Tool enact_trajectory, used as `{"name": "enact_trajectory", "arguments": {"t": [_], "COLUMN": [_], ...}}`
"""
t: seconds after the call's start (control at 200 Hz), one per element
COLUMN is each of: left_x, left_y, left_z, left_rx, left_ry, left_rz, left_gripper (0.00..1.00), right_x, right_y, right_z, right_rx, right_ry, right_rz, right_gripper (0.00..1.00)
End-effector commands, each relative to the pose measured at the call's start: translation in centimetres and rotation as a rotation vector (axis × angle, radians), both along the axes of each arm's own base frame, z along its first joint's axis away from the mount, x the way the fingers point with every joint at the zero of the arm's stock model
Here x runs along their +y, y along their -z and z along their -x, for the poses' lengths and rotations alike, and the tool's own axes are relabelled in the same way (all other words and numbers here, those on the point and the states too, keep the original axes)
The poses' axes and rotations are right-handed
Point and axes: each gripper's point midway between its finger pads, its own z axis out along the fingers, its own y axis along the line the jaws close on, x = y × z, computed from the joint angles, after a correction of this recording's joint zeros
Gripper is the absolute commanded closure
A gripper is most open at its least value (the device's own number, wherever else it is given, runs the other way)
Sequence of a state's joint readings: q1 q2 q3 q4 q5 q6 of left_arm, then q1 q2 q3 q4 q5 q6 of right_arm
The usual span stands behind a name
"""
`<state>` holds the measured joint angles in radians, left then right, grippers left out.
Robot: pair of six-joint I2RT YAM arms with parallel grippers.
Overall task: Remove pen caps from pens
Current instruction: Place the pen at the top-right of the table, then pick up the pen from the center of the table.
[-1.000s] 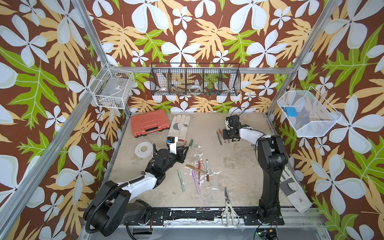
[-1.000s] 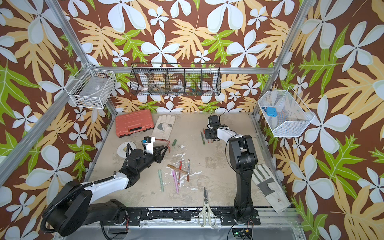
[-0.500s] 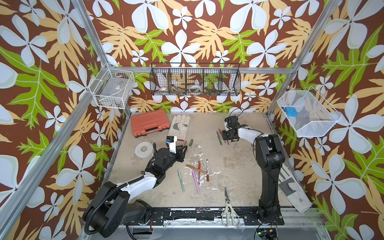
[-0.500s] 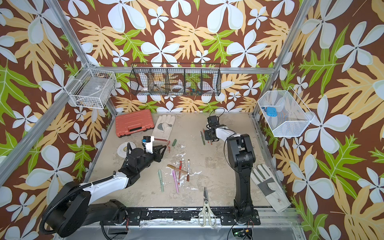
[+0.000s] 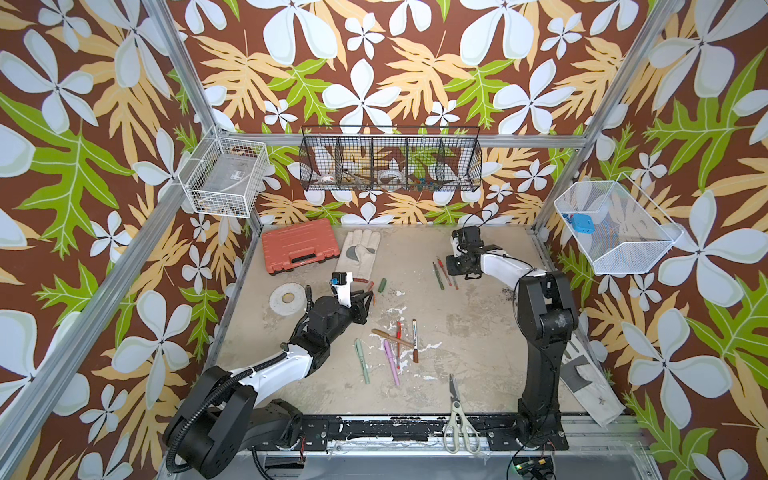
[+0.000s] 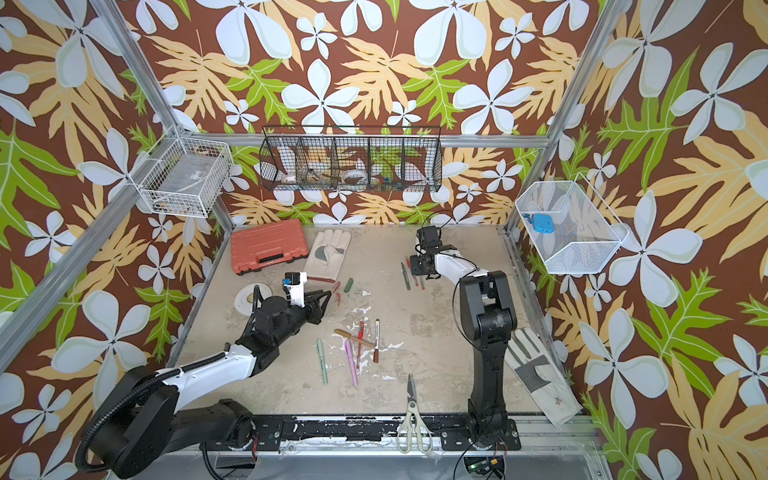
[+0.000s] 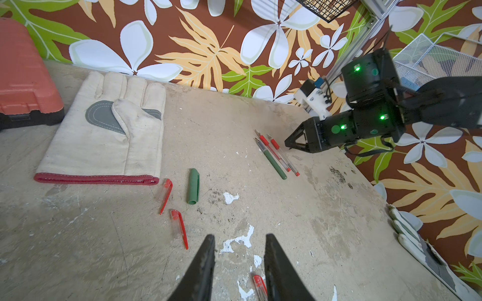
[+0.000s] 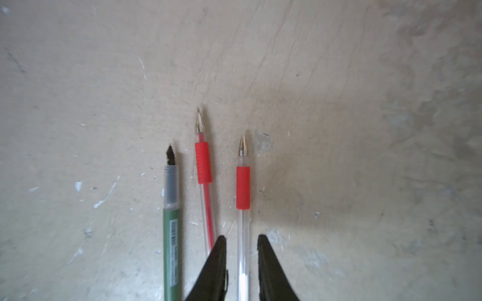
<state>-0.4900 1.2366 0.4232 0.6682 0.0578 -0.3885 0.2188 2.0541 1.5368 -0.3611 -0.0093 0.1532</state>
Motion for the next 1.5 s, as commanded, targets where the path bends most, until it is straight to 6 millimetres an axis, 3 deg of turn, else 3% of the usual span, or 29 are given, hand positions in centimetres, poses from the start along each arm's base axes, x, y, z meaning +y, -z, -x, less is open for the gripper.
{"name": "enact_trajectory", "arguments": {"t": [0.0, 0.155, 0.235, 0.44, 0.631, 0.826, 0.986, 1.261, 1.491], "left_x": [-0.1, -0.4, -0.8, -3.4, -5.2, -4.7, -2.8, -2.7, -1.6], "left_y": [-0.4, -0.6, -0.7, -0.9, -1.2, -0.8, 1.7, 3.0, 3.8], "left_z": [-0.1, 0.0, 0.2, 1.2, 2.4, 2.0, 0.9, 2.6, 2.8], "left_rx": [-0.011, 0.0, 0.009, 0.026, 0.035, 0.053, 0.199, 0.338, 0.364], "left_ry": [0.001, 0.017, 0.032, 0.122, 0.192, 0.152, 0.016, 0.036, 0.041], "left_rz": [0.001, 0.018, 0.025, 0.028, 0.028, 0.008, -0.071, -0.019, 0.046], "left_gripper": [0.66, 0.66, 0.66, 0.66, 0.65, 0.65, 0.65, 0.65, 0.65], "right_x": [-0.4, -0.2, 0.6, 5.9, 10.2, 13.8, 16.3, 18.3, 19.0], "right_y": [-3.0, -7.0, -7.9, -8.6, -7.3, -5.4, -4.3, -1.7, 0.6], "right_z": [0.7, 3.2, 5.3, 11.8, 16.8, 20.5, 23.2, 25.0, 26.0], "right_rx": [-0.068, -0.154, -0.167, -0.17, -0.151, -0.1, -0.068, 0.008, 0.072], "right_ry": [0.026, 0.03, 0.013, -0.124, -0.238, -0.408, -0.606, -0.712, -0.753], "right_rz": [-0.023, -0.096, -0.164, -0.215, -0.181, -0.104, -0.102, -0.067, 0.005], "right_gripper": [0.71, 0.67, 0.66, 0.63, 0.65, 0.66, 0.65, 0.58, 0.59]}}
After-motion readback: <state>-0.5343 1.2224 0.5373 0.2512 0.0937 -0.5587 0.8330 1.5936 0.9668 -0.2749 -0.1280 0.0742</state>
